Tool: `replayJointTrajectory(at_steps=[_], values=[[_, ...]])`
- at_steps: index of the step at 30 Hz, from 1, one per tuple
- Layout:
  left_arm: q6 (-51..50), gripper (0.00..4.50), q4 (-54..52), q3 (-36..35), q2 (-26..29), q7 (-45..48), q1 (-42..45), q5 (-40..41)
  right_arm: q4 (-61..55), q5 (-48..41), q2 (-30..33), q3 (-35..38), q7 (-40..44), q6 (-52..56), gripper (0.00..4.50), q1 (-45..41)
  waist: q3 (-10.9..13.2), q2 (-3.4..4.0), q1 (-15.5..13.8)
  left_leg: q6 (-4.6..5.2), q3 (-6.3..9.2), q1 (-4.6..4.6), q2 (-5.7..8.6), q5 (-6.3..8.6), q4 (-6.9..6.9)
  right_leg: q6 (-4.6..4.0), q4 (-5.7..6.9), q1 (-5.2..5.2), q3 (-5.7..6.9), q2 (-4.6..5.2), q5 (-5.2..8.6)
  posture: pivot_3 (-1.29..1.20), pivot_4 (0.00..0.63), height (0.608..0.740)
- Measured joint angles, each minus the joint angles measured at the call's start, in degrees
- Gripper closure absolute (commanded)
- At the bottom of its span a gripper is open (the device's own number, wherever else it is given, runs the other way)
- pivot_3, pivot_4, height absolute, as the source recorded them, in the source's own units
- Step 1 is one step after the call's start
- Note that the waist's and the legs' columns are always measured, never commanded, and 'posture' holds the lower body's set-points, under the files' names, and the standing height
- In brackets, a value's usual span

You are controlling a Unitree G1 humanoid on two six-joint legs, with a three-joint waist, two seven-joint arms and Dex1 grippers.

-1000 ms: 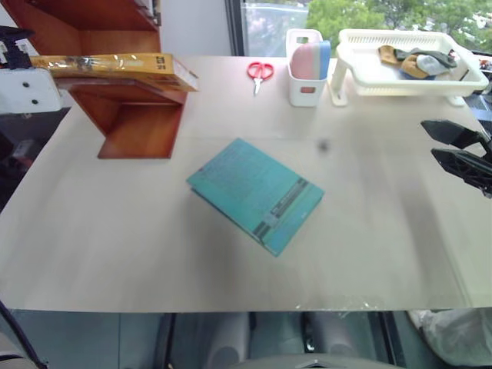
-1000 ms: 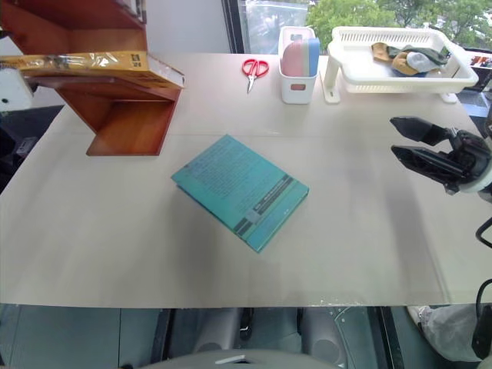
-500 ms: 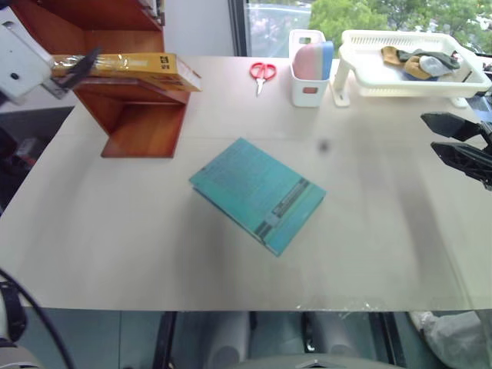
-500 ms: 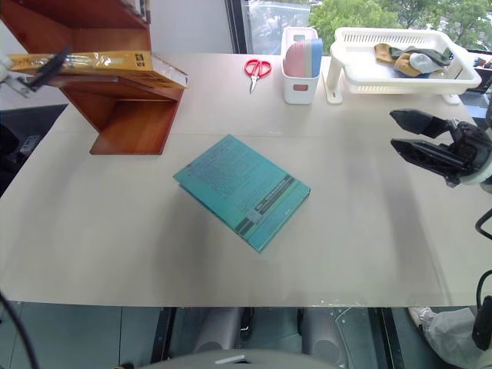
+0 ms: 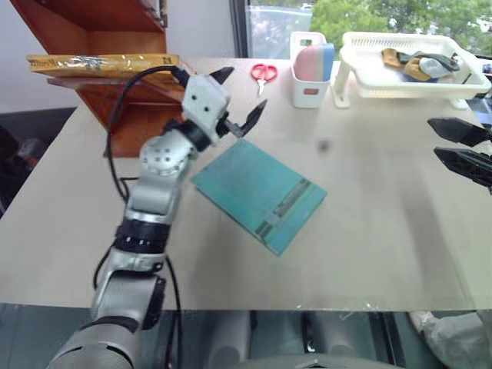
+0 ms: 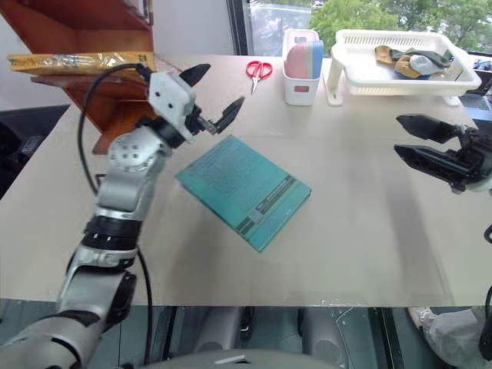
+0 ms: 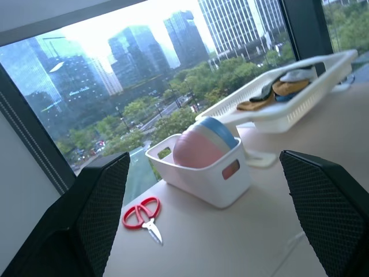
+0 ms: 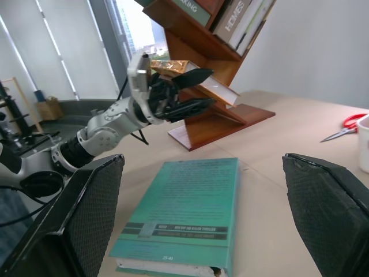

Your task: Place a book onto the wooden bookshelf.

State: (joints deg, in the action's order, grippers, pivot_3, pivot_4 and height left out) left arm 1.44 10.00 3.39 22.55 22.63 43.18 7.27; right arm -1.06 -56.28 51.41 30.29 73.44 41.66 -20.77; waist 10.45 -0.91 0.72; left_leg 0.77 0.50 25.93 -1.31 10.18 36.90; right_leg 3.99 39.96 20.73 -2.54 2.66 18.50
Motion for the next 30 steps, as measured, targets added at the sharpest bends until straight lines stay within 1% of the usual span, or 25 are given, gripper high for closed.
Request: replayJointTrajectory(at_steps=[3,6,11,15,22,24,26,28,29,30], values=[[1.4,0.08,5.2,-0.7,-3.1,-5.5,1.1,-2.9,-1.1,-0.5,0.0,1.3,-0.6,0.3,0.00,1.6,0.0,0.00,0.1,0.00,0.03,-0.03,0.00,0.00,0.00,0.00,0.00,-0.02,-0.02,0.00,0.00,0.00,0.150,0.740],[4.2,0.08,10.6,-1.3,-5.6,-12.9,1.8,-7.3,-2.9,-1.1,0.0,2.2,-1.7,0.6,0.00,2.8,0.0,0.00,0.0,0.00,0.05,-0.01,0.01,0.00,0.00,0.01,-0.01,-0.01,-0.04,0.01,-0.01,0.00,0.150,0.740],[6.2,0.08,13.2,-4.2,-5.7,-20.1,3.9,-10.4,-3.9,-2.1,0.0,2.7,-2.6,0.7,0.00,3.9,0.0,-0.01,-0.1,0.00,0.05,0.01,0.03,0.00,0.00,0.02,-0.03,-0.02,0.00,0.02,-0.01,0.00,0.150,0.740],[7.0,0.08,13.2,-4.6,-5.7,-21.7,3.9,-11.6,-4.0,-2.1,0.0,2.7,-2.8,0.6,0.00,4.0,0.0,-0.01,0.0,0.00,0.04,-0.02,0.02,0.00,-0.01,0.02,-0.02,-0.02,-0.01,0.02,-0.01,0.00,0.150,0.740],[5.9,0.08,12.9,-5.2,-5.6,-20.4,2.4,-11.3,-3.3,-1.9,0.0,1.8,-2.7,0.5,0.00,3.4,0.0,0.00,0.2,0.00,0.01,-0.09,0.01,0.00,-0.06,0.02,-0.02,-0.02,-0.07,0.01,-0.01,0.00,0.150,0.740],[3.7,0.08,10.6,-5.4,-5.4,-16.9,0.0,-9.1,-2.8,-1.6,0.0,1.3,-2.6,0.3,0.00,2.7,0.0,0.00,0.2,-0.01,0.00,-0.07,0.01,0.00,-0.06,0.01,-0.03,-0.02,-0.07,0.01,-0.01,0.00,0.150,0.740],[0.2,0.08,6.4,-5.2,-5.3,-11.4,-3.4,-5.6,-2.6,-0.5,0.0,0.0,-2.5,-0.3,0.00,2.6,0.0,0.00,0.0,-0.01,0.00,-0.06,0.01,0.00,-0.07,0.01,-0.06,-0.02,-0.05,0.01,-0.01,0.00,0.150,0.740],[-1.6,0.08,5.2,-5.3,-5.3,-9.9,-4.3,-3.9,-2.5,0.2,0.0,-0.6,-2.5,-0.9,0.00,2.7,0.0,0.00,-0.1,-0.01,0.01,-0.04,0.01,0.00,-0.07,0.01,-0.06,-0.02,-0.03,0.02,-0.01,0.00,0.150,0.740],[-7.6,0.08,0.1,-7.0,-5.3,-6.7,-7.4,1.4,-2.3,3.1,0.0,-1.9,-2.3,-3.1,0.00,4.2,0.0,0.00,-0.2,-0.01,0.07,-0.04,0.00,0.00,-0.06,0.01,-0.08,-0.06,0.01,0.03,-0.01,0.00,0.150,0.740],[-9.4,0.08,-1.0,-7.7,-5.0,-5.9,-8.2,2.7,-2.0,4.0,-0.1,-2.5,-2.3,-3.5,0.00,4.8,0.0,0.00,-0.2,-0.01,0.08,-0.05,0.01,0.00,-0.06,0.01,-0.07,-0.05,0.00,0.03,-0.01,0.00,0.150,0.740]])
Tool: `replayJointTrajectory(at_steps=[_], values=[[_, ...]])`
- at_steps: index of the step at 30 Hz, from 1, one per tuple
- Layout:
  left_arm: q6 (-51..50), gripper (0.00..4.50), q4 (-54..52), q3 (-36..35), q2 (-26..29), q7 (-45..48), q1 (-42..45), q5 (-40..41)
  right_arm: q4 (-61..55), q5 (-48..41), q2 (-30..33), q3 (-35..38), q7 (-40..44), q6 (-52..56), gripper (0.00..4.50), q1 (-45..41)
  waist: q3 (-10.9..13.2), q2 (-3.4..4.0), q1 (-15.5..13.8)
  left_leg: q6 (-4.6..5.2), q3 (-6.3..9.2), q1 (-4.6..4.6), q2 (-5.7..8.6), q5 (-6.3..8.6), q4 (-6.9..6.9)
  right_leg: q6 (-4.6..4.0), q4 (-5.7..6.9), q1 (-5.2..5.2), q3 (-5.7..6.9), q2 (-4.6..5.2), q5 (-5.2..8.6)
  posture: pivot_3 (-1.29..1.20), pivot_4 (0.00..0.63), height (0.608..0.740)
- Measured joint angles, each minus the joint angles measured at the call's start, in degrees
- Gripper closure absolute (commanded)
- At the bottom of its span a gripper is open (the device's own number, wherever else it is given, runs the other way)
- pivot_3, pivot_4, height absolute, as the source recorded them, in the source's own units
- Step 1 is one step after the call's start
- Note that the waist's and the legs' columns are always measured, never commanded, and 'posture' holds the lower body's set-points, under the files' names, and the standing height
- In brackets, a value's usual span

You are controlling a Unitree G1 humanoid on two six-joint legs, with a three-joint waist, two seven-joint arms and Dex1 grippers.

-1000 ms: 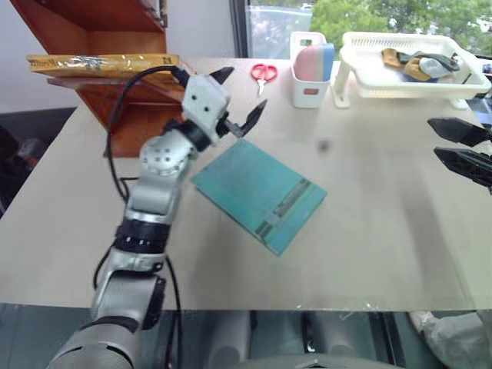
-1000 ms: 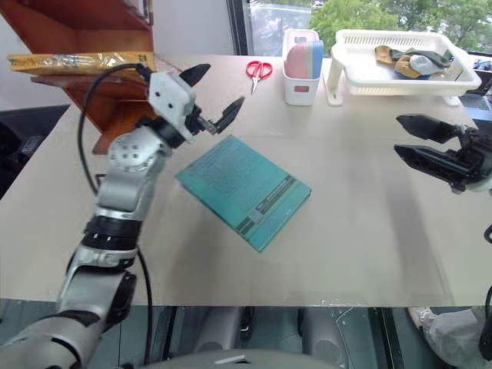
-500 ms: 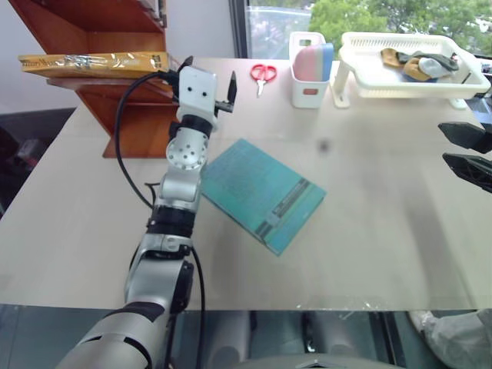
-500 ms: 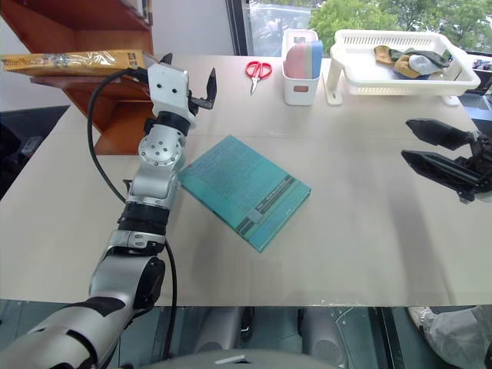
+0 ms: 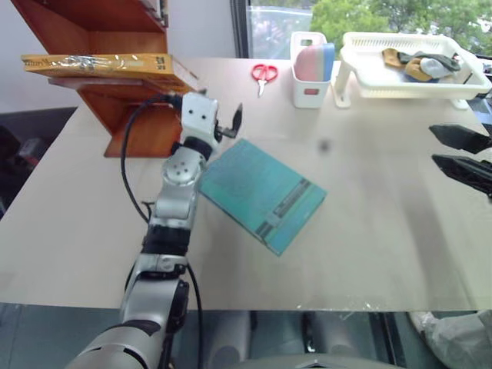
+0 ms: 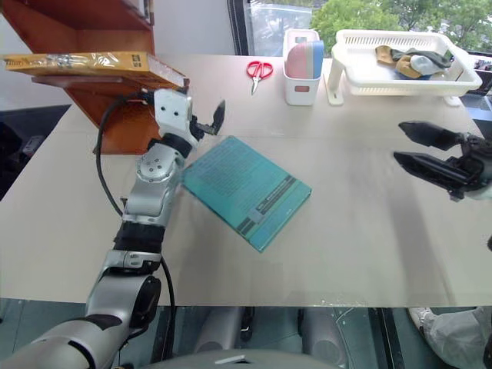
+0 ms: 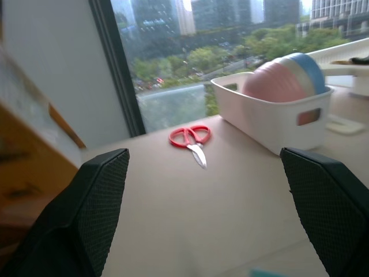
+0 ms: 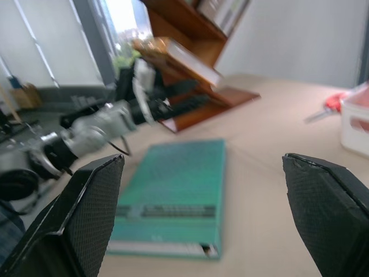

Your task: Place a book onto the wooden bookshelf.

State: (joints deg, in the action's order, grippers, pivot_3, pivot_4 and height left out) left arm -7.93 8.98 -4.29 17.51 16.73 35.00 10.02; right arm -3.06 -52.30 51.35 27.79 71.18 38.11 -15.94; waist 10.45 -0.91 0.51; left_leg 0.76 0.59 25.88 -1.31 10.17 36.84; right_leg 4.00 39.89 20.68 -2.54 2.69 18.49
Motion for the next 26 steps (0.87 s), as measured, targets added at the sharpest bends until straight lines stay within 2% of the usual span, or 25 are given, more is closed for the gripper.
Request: replayJointTrajectory(at_steps=[4,10,13,17,21,26], values=[[-12.3,0.08,-14.5,-2.4,8.5,9.9,-14.0,9.8,1.9,4.3,-1.3,-1.7,0.2,-3.8,0.00,4.3,0.0,0.02,0.7,-0.01,-0.05,-0.19,-0.05,0.00,-0.26,-0.02,-0.06,0.04,-0.27,0.00,0.01,0.00,0.150,0.740],[-23.1,0.08,-27.3,-6.7,15.9,15.4,-30.5,16.4,3.6,11.1,-2.8,-4.8,0.9,-10.5,0.00,8.7,-0.1,0.07,0.1,-0.03,0.00,-0.28,-0.20,-0.01,-0.26,-0.02,-0.05,-0.07,-0.20,0.04,0.01,0.00,0.150,0.740],[-24.2,0.08,-31.5,-9.2,16.7,16.5,-38.9,17.8,6.0,14.0,-4.6,-4.9,1.0,-15.6,0.00,10.6,-0.1,0.05,0.1,-0.02,0.00,-0.30,-0.18,-0.01,-0.26,-0.02,-0.09,-0.12,-0.19,0.09,0.02,0.00,0.150,0.740],[-24.0,0.08,-34.2,-11.9,16.6,17.1,-44.1,19.0,9.3,16.0,-6.1,-4.9,1.5,-20.3,0.00,12.2,-0.1,0.07,0.1,-0.03,0.00,-0.32,-0.21,-0.01,-0.29,-0.05,-0.07,-0.11,-0.18,0.07,0.03,0.00,0.150,0.740],[-23.2,0.08,-34.9,-15.2,16.2,17.5,-47.4,20.1,13.5,18.0,-6.7,-4.9,2.5,-24.2,0.00,12.3,-0.1,0.09,0.2,-0.03,-0.07,-0.36,-0.22,-0.01,-0.31,-0.05,-0.09,-0.10,-0.25,0.07,0.03,0.00,0.150,0.740],[-21.9,0.08,-34.9,-16.0,16.0,18.3,-48.8,20.7,15.3,19.1,-7.6,-5.9,2.6,-26.4,0.00,10.7,-0.1,0.09,0.3,-0.03,-0.12,-0.40,-0.23,-0.01,-0.32,-0.05,-0.08,-0.11,-0.30,0.06,0.03,0.00,0.150,0.740]])
